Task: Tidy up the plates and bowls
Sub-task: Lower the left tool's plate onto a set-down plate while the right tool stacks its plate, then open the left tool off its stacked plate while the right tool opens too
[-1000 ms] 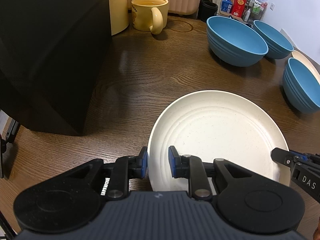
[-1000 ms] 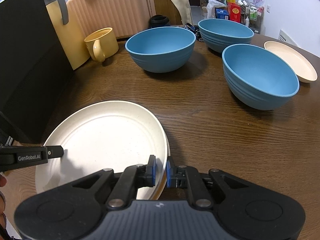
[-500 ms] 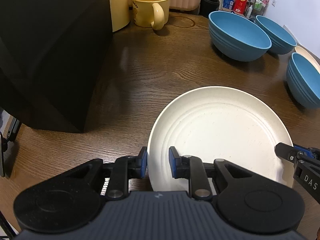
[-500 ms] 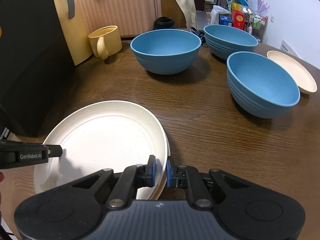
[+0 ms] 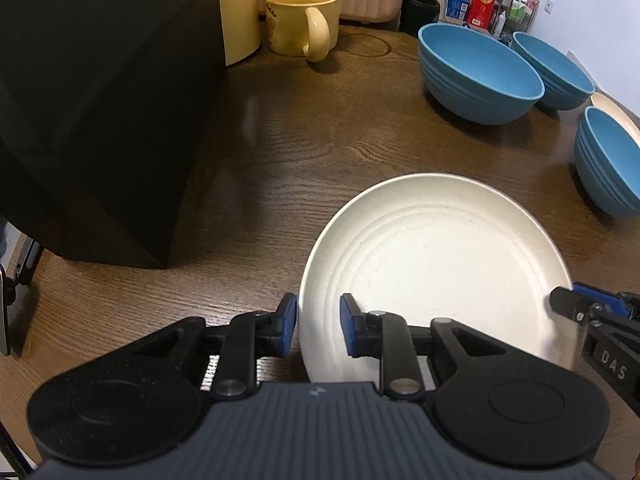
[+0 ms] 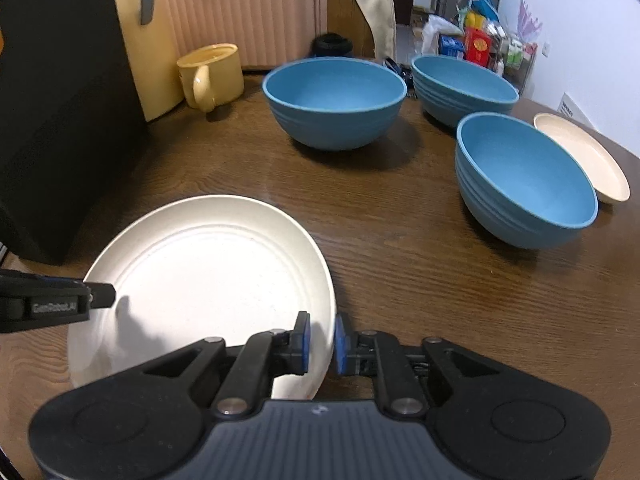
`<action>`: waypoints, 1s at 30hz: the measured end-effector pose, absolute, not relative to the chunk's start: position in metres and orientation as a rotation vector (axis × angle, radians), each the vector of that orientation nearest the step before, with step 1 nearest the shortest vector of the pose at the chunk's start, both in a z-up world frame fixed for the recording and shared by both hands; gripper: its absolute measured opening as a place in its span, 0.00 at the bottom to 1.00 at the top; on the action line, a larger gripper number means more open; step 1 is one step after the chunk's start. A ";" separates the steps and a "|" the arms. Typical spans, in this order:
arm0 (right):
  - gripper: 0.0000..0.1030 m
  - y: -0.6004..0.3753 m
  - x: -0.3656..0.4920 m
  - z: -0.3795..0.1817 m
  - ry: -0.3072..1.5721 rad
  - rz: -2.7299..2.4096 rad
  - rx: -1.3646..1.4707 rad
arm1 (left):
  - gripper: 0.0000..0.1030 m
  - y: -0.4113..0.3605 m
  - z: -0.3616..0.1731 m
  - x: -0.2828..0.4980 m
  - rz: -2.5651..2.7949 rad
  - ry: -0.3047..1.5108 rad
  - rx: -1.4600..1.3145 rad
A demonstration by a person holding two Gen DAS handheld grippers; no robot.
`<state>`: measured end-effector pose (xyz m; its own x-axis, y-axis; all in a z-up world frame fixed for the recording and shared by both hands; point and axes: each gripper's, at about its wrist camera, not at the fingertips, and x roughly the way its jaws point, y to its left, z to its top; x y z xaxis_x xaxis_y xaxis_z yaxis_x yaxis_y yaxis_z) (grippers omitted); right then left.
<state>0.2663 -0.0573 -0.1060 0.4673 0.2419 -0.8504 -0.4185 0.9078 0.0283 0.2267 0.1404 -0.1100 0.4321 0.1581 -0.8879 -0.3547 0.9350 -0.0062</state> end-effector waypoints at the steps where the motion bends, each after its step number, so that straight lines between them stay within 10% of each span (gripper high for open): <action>1: 0.15 -0.058 0.267 -0.107 1.011 0.409 -0.190 | 0.29 0.141 -0.109 0.226 0.325 1.076 -0.205; 5: 0.22 -0.060 0.269 -0.105 1.016 0.407 -0.177 | 0.41 0.146 -0.105 0.222 0.341 1.070 -0.215; 14: 0.90 -0.070 0.274 -0.099 1.029 0.386 -0.118 | 1.00 0.151 -0.088 0.212 0.353 1.038 -0.236; 30: 1.00 -0.101 0.248 -0.075 1.023 0.341 -0.026 | 1.00 0.146 -0.068 0.186 0.315 1.010 -0.298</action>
